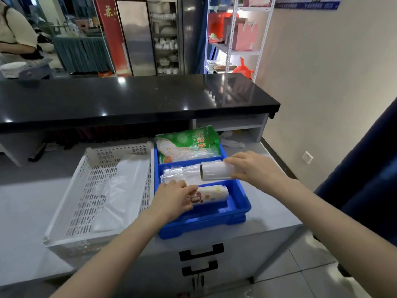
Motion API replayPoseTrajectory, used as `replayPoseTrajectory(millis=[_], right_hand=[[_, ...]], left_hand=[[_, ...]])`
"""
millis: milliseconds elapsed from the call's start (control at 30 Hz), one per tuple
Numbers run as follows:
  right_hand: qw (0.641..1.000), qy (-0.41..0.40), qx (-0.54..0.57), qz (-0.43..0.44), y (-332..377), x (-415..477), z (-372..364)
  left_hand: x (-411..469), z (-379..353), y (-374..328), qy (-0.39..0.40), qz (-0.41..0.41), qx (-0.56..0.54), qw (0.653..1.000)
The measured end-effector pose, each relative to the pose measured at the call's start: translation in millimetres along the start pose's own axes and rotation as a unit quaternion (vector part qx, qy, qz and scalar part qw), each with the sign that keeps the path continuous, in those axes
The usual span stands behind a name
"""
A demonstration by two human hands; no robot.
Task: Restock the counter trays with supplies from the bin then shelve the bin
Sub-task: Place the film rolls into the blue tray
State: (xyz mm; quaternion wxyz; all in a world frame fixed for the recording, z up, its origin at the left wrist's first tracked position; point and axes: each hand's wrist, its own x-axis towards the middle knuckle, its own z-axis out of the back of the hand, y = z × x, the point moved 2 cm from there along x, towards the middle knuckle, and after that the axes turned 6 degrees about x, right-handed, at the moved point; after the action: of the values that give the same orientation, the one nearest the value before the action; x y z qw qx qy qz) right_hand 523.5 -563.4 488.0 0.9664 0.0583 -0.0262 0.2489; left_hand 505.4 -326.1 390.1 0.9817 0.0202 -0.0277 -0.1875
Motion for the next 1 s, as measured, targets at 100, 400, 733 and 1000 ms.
replayPoseTrajectory(millis=[100,400,733,1000], right_hand=[[1.0,0.015,0.01,-0.004,6,1,-8],[0.997,0.08,0.013,0.0,32,19,-36],[0.988,0.14,0.022,0.063,79,45,-86],[0.988,0.128,0.06,0.056,78,46,-95]], left_hand=[[3,-9,-24,0.031,-0.015,-0.029,0.999],[-22,-18,-1,-0.033,0.038,-0.097,0.994],[-58,-18,51,-0.069,0.1,-0.133,0.984],[-73,-23,47,-0.085,0.078,-0.14,0.983]])
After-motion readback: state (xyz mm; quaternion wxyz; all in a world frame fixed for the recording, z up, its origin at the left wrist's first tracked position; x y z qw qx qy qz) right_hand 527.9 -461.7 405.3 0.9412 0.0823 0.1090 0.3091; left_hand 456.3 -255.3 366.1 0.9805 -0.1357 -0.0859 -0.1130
